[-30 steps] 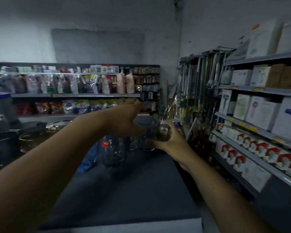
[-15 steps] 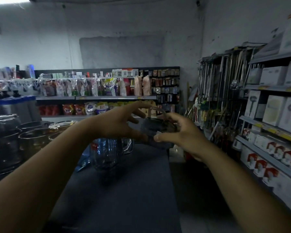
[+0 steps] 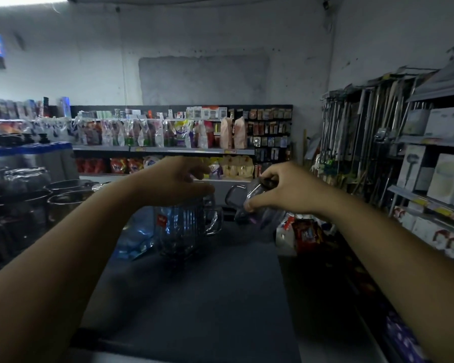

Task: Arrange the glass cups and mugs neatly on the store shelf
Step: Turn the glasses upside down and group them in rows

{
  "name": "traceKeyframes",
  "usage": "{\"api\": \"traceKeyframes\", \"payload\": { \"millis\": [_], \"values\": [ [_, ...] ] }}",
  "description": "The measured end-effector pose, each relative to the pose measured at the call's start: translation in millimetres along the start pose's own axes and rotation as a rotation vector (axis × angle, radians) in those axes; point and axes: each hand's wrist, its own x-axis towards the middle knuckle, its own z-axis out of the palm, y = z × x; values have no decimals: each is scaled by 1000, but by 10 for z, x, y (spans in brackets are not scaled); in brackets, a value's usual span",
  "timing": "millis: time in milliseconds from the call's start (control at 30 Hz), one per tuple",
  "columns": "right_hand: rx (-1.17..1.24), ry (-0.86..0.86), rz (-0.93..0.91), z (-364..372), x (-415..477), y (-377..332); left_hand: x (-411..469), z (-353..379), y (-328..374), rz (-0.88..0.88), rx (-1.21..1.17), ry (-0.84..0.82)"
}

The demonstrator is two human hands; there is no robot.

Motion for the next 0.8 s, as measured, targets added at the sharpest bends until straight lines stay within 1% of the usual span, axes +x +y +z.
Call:
{"api": "traceKeyframes", "payload": {
  "millis": [67, 233, 400, 500, 667, 800],
  "values": [
    [-65, -14, 0, 64, 43, -59, 18, 10, -40, -5, 78, -20],
    [-171, -56, 7, 201, 125, -202, 57, 32, -54, -46, 87, -22],
    [-167, -48, 3, 321, 76, -147, 133, 13, -53, -82, 71, -111],
    [-49, -68, 20, 353, 1, -36, 245, -86, 43, -129, 111, -239],
    [94, 43, 41, 502, -116, 20, 495, -161, 140, -177, 314, -418],
    [167, 89, 59, 562, -144, 4, 607, -167, 173, -196, 291, -491]
  ]
}}
